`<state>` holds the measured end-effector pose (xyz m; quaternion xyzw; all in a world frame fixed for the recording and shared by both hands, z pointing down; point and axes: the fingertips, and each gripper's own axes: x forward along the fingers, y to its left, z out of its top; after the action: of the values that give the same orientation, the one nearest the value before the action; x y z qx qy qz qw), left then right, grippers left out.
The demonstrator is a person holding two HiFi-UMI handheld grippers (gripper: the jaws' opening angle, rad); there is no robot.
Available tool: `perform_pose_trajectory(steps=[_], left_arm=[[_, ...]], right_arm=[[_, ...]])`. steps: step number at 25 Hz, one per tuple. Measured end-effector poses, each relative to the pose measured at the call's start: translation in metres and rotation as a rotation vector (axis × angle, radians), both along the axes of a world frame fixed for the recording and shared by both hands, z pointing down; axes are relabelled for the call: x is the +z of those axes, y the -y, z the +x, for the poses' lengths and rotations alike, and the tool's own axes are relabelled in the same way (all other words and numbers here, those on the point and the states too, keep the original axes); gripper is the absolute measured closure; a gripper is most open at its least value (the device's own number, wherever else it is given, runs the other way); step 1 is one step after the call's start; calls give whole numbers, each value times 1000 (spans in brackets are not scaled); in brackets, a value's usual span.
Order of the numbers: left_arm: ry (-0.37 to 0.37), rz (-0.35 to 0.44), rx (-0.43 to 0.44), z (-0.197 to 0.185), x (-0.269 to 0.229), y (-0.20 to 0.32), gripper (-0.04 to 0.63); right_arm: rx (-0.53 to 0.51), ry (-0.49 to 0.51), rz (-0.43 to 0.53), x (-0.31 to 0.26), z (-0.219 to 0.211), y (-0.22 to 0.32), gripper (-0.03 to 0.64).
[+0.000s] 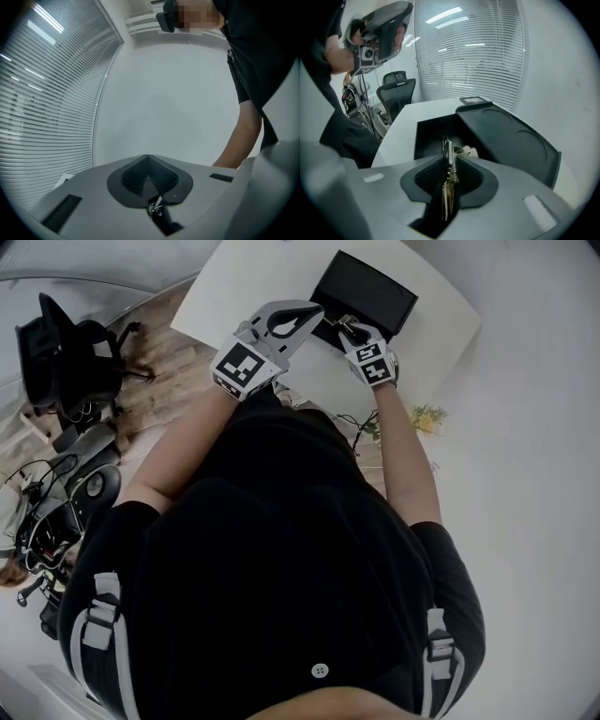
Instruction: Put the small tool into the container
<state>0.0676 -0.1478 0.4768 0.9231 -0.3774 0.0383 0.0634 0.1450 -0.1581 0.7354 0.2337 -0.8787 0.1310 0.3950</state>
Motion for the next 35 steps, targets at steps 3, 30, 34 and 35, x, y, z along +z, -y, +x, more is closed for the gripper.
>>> perform_pose_trajectory(steps=[3,30,34,35], left_arm=[[-7,4,-3,1,0,-2,588],[32,3,41,12,-12,2,588],[24,18,49,13,-23,1,588],[22,22,53,14,-25,0,588]], right_arm=[[-20,-17,-14,8,0,0,518],[77,151,93,-114,3,10,456],[124,298,180,-184,1,5,464],[134,326,203,-199,2,3,467]])
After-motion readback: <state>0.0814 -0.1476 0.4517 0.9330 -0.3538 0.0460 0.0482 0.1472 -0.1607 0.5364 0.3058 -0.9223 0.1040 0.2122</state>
